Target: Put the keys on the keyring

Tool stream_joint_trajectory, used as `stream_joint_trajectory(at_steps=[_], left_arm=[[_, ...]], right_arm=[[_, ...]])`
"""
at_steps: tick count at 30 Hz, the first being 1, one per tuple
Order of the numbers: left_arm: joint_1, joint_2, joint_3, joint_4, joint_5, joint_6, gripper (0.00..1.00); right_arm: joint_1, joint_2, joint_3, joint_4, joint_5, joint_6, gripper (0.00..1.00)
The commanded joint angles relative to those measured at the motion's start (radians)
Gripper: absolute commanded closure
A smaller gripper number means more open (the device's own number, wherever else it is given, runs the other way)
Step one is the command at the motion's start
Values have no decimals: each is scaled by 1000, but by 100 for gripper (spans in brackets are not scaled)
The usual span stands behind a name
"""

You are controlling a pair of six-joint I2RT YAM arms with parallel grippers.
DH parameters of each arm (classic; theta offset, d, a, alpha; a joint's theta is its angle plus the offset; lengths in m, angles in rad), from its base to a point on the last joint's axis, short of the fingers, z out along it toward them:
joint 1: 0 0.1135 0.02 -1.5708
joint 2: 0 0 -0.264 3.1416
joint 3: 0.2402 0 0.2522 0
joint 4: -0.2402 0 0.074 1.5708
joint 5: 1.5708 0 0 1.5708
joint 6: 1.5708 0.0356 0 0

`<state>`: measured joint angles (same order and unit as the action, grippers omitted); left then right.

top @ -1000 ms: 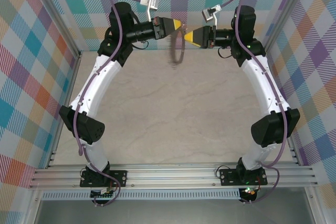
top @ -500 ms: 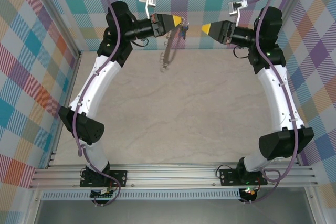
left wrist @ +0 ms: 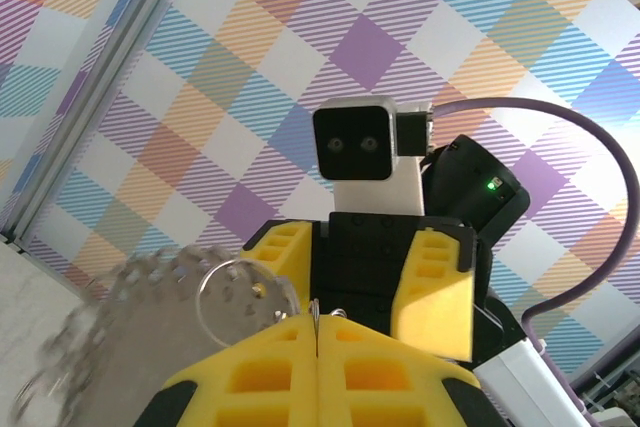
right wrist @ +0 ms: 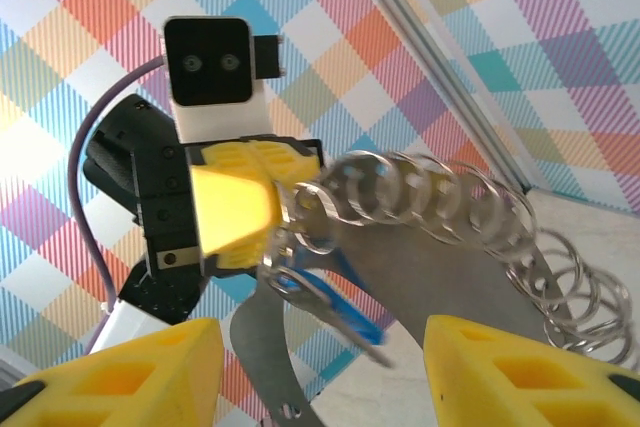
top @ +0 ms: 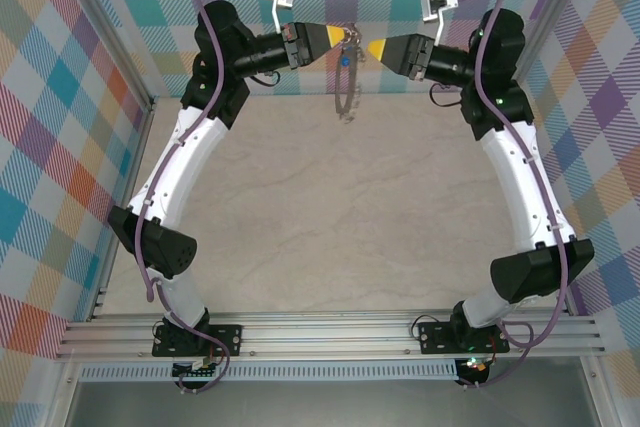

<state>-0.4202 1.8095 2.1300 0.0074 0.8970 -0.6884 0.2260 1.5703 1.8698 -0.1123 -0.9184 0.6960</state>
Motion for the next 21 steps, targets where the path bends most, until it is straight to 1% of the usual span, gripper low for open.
stream_joint_trajectory(at_steps=[1, 7, 14, 17, 21], left_arm=[[0, -48, 0, 65, 15, -8, 100], [-3, -48, 0, 65, 14, -6, 100], [-6, -43, 3, 65, 13, -6, 100], [-5, -41, 4, 64, 8, -5, 100], [-7, -39, 4, 59, 1, -3, 100]], right_arm=[[16, 18, 47, 27, 13, -15, 45], [39, 46, 94, 3, 3, -26, 46], [56, 75, 124, -9, 2, -29, 50], [61, 87, 143, -23, -2, -35, 56], [63, 92, 156, -55, -2, -55, 72]])
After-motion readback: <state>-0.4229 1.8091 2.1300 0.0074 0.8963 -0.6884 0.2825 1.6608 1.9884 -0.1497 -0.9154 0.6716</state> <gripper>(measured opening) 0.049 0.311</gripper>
